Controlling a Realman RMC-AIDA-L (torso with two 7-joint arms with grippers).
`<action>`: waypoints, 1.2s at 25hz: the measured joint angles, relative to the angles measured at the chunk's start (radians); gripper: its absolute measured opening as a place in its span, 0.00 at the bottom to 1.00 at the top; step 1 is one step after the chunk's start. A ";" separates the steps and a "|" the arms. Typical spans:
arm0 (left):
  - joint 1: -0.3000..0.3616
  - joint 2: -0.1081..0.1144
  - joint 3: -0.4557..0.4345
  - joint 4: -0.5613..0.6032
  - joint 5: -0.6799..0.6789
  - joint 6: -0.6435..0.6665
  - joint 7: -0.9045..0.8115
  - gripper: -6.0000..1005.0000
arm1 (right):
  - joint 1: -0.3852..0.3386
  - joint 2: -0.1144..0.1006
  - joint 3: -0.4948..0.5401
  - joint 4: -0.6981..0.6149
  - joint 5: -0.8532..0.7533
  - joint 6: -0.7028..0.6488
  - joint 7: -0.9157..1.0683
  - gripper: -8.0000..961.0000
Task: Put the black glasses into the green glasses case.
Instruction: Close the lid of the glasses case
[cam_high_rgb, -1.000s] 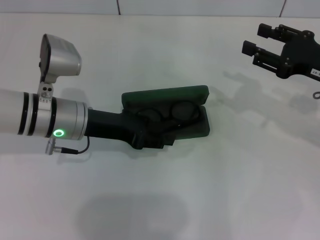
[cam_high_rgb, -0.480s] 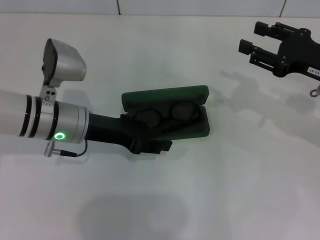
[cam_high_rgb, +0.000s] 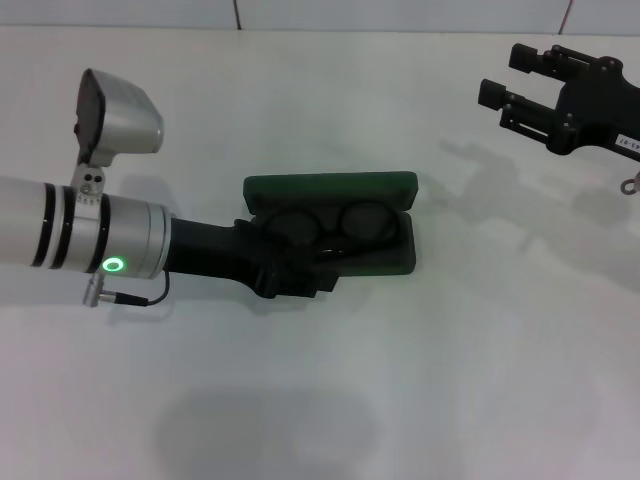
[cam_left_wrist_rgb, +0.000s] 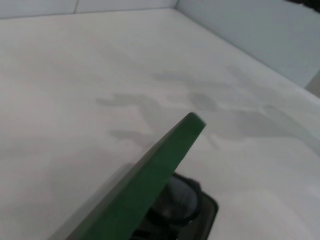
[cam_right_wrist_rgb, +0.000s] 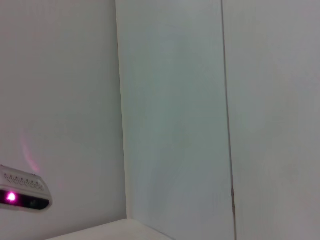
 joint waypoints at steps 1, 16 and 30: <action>0.001 0.001 0.000 0.005 -0.004 0.013 0.003 0.56 | 0.000 0.000 0.000 0.000 0.000 0.000 0.000 0.61; -0.058 -0.014 -0.106 0.006 -0.198 -0.179 -0.062 0.56 | -0.011 -0.004 0.012 0.084 0.213 -0.004 -0.099 0.61; -0.190 -0.027 -0.088 -0.063 0.055 -0.239 -0.197 0.56 | -0.015 -0.008 0.015 0.119 0.219 0.002 -0.129 0.61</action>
